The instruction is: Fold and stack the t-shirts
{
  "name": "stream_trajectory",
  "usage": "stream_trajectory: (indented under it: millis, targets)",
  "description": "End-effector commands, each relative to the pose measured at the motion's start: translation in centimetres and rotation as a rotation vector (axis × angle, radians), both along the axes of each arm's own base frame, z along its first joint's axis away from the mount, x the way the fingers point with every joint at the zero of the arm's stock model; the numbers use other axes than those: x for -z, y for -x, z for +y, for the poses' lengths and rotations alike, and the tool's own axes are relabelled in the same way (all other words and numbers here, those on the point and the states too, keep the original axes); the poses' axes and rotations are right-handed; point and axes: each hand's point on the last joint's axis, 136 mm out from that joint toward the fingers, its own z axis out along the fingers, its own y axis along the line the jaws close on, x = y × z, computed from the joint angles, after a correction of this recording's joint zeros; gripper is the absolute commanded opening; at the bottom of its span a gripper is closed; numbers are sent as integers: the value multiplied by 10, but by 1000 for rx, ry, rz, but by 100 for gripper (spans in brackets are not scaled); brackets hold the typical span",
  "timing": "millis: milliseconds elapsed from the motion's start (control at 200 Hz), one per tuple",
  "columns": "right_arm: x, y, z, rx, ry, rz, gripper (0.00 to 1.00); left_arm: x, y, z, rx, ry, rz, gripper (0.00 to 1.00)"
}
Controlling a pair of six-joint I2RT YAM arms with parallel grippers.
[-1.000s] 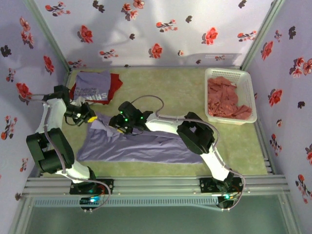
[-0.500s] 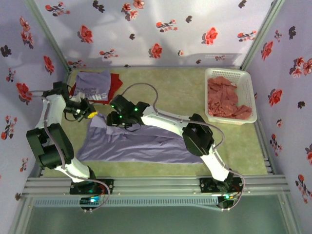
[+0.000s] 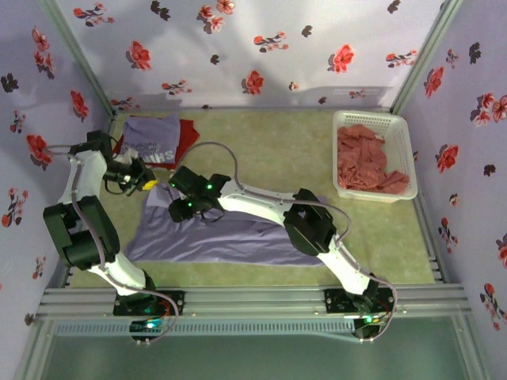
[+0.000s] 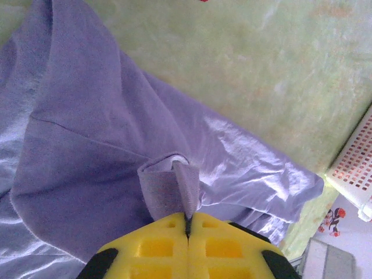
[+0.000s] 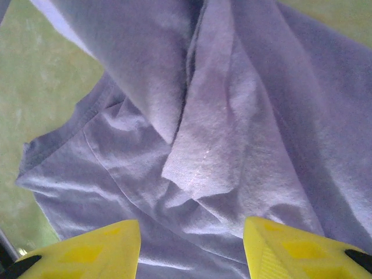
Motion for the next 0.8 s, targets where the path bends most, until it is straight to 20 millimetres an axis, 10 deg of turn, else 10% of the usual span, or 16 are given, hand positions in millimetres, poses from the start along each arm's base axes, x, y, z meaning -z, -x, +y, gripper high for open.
stream_trajectory:
  millis: [0,545,795]
  targets:
    - [-7,1,16,-44,-36,-31,51,-6,1,-1,7,22,3,3]
    - [8,-19,28,20,-44,-48,49,-10,4,-2,14,23,8,3]
    - [11,-25,18,38,-8,-50,26,-8,6,-2,15,23,14,3]
